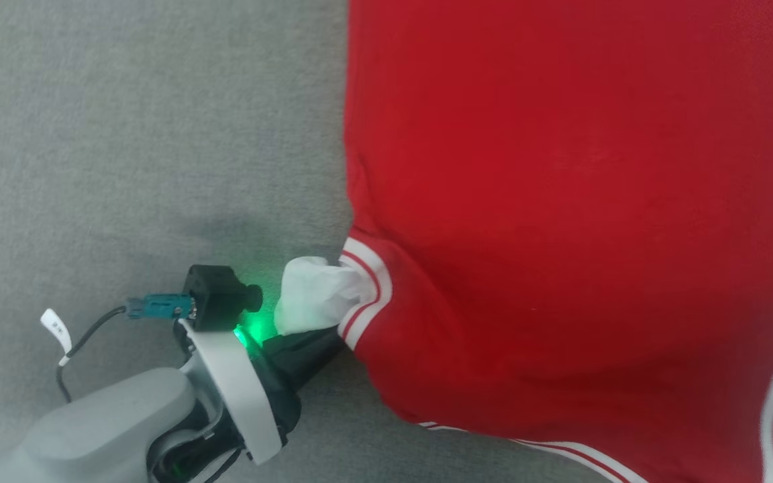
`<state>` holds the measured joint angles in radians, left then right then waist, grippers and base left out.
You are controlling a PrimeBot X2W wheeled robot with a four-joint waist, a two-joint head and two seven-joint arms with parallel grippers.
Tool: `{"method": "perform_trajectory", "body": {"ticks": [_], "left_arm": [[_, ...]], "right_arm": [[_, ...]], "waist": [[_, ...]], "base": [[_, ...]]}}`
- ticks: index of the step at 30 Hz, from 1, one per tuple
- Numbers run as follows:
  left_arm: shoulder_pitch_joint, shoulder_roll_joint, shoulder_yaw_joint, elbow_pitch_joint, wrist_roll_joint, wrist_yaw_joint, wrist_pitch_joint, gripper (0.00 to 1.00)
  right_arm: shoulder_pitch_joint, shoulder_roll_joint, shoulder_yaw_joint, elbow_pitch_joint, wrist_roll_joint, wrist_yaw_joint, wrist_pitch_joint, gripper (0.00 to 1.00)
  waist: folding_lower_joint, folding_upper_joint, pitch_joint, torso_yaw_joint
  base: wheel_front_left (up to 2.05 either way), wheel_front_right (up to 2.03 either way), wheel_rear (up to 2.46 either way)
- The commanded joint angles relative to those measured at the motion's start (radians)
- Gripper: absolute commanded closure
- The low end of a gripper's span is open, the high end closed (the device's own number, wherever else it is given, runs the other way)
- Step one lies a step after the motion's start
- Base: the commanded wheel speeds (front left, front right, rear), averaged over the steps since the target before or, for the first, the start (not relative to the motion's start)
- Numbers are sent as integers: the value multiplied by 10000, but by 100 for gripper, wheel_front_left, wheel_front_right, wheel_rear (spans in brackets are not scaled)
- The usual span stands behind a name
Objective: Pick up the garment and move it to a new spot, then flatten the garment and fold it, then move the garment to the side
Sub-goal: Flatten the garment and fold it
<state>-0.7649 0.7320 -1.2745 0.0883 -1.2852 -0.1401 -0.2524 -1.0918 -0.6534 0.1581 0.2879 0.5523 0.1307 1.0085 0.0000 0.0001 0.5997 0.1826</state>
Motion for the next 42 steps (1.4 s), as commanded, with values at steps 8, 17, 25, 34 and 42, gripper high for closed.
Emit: {"method": "perform_trajectory", "body": {"ticks": [8,17,25,34,42], "left_arm": [[40,-654,-192,616,122,223,281,100],[99,-540,-171,560,-117,225,106,100],[453,-238,-53,536,-394,193,-76,100],[1638,79,1144,468,-237,114,-112,100],[2857,415,2228,306,-96,113,-115,100]], "right_arm": [[-1566,510,141,2609,-624,-1,1200,0],[-1589,627,420,3220,-526,-1,998,100],[-527,-226,957,2381,583,-1,463,100],[3549,-2151,983,-533,2972,-1,339,100],[8457,-2524,500,-3203,3984,-1,211,100]], "waist": [[0,-1,793,836],[0,-1,574,730],[0,-1,-651,181],[0,-1,-2046,-640],[0,-1,-2726,-1399]], "base": [[0,0,0],[0,0,0],[0,0,0],[0,0,0],[0,0,0]]}}
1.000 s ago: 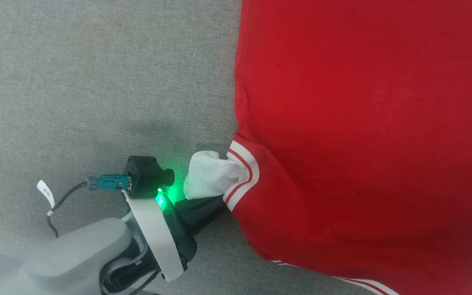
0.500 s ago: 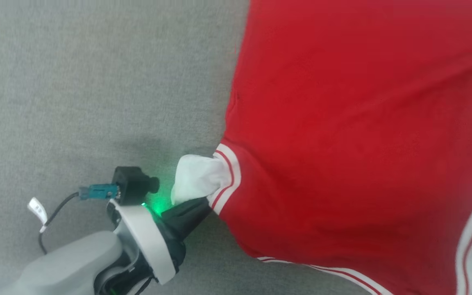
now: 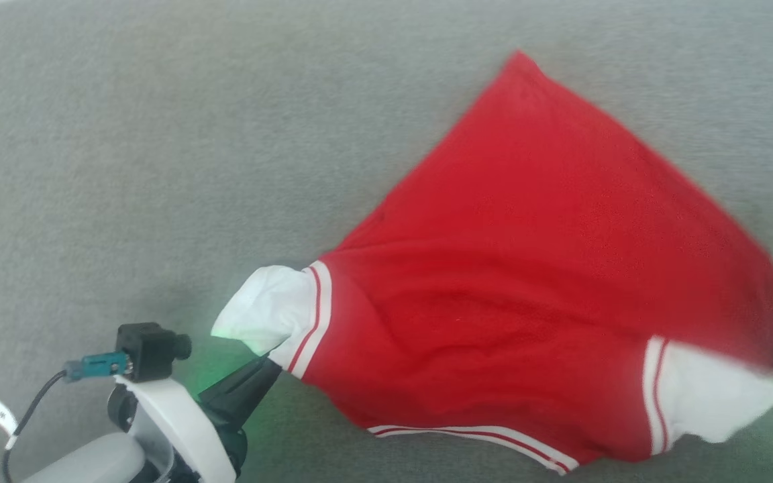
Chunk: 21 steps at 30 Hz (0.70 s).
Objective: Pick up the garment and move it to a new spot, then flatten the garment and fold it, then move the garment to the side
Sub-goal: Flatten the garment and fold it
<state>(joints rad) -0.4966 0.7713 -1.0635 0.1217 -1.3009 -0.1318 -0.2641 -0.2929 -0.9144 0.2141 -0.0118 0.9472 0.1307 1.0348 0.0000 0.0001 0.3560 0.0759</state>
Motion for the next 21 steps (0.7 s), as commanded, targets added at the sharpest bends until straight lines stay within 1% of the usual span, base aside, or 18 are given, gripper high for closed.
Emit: {"method": "perform_trajectory", "body": {"ticks": [1,3,6,9,12,13,14,15,16,17,21], "left_arm": [[296,41,235,-42,92,30,1,100],[542,85,501,-53,126,30,1,100],[787,55,751,-104,238,30,1,100],[873,39,831,-121,328,30,1,100],[863,30,863,-107,356,30,1,100],[855,36,862,-101,357,31,1,100],[855,36,862,-101,357,31,1,100],[846,50,866,-95,354,31,0,100],[837,62,868,-91,355,31,0,100],[831,66,869,-86,356,31,0,100],[851,8,879,-78,379,31,0,100]], "right_arm": [[1017,178,-77,-464,59,-1,-51,100],[2012,405,-127,-935,118,-1,-29,100],[3070,767,-167,-1427,7,-1,-44,100],[3522,1109,-135,-1705,-227,-1,-136,100],[3471,1373,-150,-1881,-449,-1,-379,100],[3379,1425,-190,-1946,-555,-1,-522,76],[3379,1425,-190,-1946,-555,-1,-522,76],[3274,1471,-252,-2017,-676,-1,-724,35],[3211,1518,-341,-2042,-773,-1,-920,0],[3218,1526,-418,-2067,-816,-1,-1066,0],[3298,1171,-836,-2465,-625,-1,-1225,0]], "waist": [[0,-1,-335,-401],[0,-1,-368,-539],[0,-1,-379,-655],[0,-1,-343,-730],[0,-1,-324,-784],[0,-1,-324,-799],[0,-1,-324,-799],[0,-1,-322,-812],[0,-1,-322,-821],[0,-1,-330,-822],[0,-1,-368,-789]], "base": [[0,0,0],[0,0,0],[0,0,0],[0,0,0],[0,0,0],[0,0,0],[0,0,0],[0,0,0],[0,0,0],[0,0,0],[0,0,0]]}}
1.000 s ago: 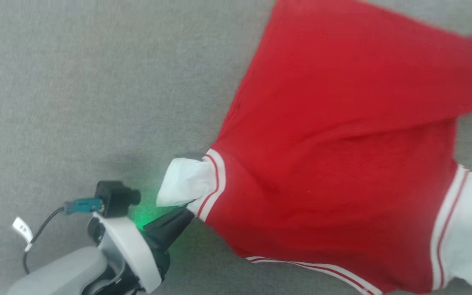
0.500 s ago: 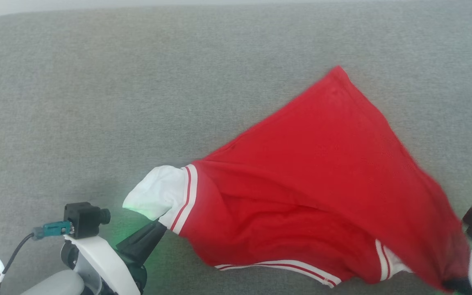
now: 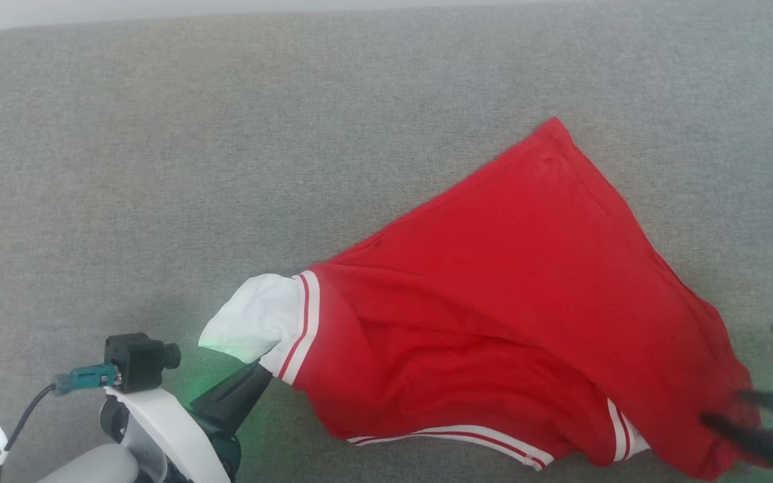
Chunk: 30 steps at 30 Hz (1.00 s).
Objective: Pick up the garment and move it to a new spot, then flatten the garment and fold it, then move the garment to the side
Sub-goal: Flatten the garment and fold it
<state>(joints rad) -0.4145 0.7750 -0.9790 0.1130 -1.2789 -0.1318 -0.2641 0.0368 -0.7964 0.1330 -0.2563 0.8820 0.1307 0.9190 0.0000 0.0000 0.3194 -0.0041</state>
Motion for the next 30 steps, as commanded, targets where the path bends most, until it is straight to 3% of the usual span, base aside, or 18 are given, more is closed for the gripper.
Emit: {"method": "perform_trajectory", "body": {"ticks": [1,6,10,14,21,29,30], "left_arm": [[37,-59,26,-2,172,31,0,100],[-177,-235,-87,-104,238,31,0,100],[-482,-412,-179,-179,353,31,0,100],[-866,-582,-345,-205,407,31,0,100],[-1559,-984,-717,-136,432,31,0,100],[-1749,-1386,-781,11,449,31,1,100],[-1729,-1406,-764,27,453,31,1,100]], "right_arm": [[23,-104,-195,-152,134,-1,-49,0],[-549,-361,-1428,-692,251,-1,-311,0],[-1976,-266,-1545,-527,-433,0,-969,0],[-4044,200,-550,444,-1215,-1,-1481,0],[-7023,807,1695,3104,-1983,-1,-1361,0],[-8146,542,3699,4654,-1588,-1,-1034,0],[-8194,485,3900,4720,-1497,-1,-1026,5]], "waist": [[0,0,-10,45],[0,0,125,369],[0,0,467,720],[0,0,898,1084],[0,0,1589,1787],[0,0,1952,2193],[0,0,1961,2197]], "base": [[0,0,0],[0,0,0],[0,0,0],[0,0,0],[0,0,0],[0,0,0],[0,0,0]]}}
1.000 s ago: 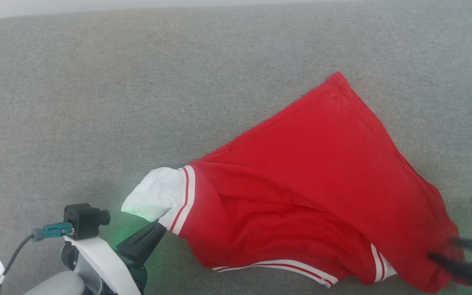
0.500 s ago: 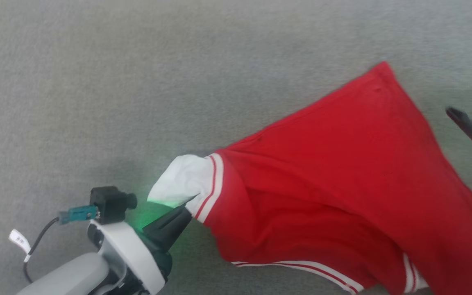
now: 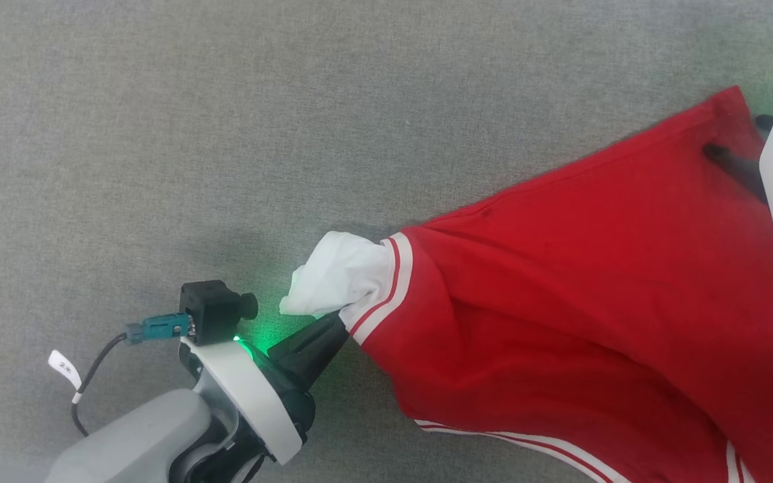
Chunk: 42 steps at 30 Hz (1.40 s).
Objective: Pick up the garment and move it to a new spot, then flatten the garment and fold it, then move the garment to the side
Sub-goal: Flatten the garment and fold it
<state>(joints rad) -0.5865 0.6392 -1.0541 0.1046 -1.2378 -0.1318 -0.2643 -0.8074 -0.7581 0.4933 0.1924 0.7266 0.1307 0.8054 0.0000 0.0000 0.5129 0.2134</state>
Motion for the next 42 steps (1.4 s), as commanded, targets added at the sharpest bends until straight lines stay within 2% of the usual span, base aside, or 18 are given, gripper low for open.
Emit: {"method": "perform_trajectory", "body": {"ticks": [1,2,3,4,9,15,18,19,25,27,35,39,42], "left_arm": [[9,-56,3,133,44,31,3,100],[25,-64,32,148,31,31,3,100],[33,-67,84,154,8,31,3,100],[45,-80,150,135,-15,31,3,100],[33,-56,508,40,-76,31,2,100],[-260,74,1372,9,-194,31,0,100],[-760,70,1829,-78,-626,31,-11,100],[-1264,137,1988,-168,-1193,31,-11,100],[-4046,432,2481,870,-2183,31,650,100],[-5233,487,2815,1714,-2217,31,798,100],[-9544,130,3942,4471,-2299,35,757,100],[-10515,42,4213,4598,-2350,37,439,100],[-10201,92,4390,4200,-2735,37,301,100]], "right_arm": [[201,66,456,315,167,-1,94,42],[191,27,600,381,276,-1,78,73],[144,0,720,436,369,0,40,97],[71,-21,776,474,439,0,-86,100],[-351,-26,721,662,625,-9,-882,100],[-922,372,16,1347,896,-7,-2500,100],[-1256,571,-505,1868,994,-7,-3058,100],[-1565,790,-950,2287,1067,-7,-3372,100],[-3386,1609,-2510,3898,379,-6,-4585,100],[-4252,1932,-3049,4458,-46,-7,-5115,100],[-7245,3089,-4774,6346,-1397,-24,-7333,100],[-7866,3204,-5035,6866,-1784,-50,-7891,100],[-7868,3173,-4932,7139,-1886,-52,-7987,100]], "waist": [[0,0,22,17],[0,0,6,5],[0,0,-21,-13],[0,0,-60,-37],[0,0,-244,-154],[0,0,-558,-497],[0,0,-637,-701],[0,0,-589,-877],[0,0,21,-1455],[0,0,264,-1665],[0,0,690,-2310],[0,0,666,-2398],[0,0,606,-2401]], "base": [[0,0,0],[0,0,0],[0,0,0],[0,0,0],[0,0,0],[0,0,0],[0,0,0],[0,0,0],[0,0,0],[0,0,0],[0,0,0],[0,0,0],[0,0,0]]}}
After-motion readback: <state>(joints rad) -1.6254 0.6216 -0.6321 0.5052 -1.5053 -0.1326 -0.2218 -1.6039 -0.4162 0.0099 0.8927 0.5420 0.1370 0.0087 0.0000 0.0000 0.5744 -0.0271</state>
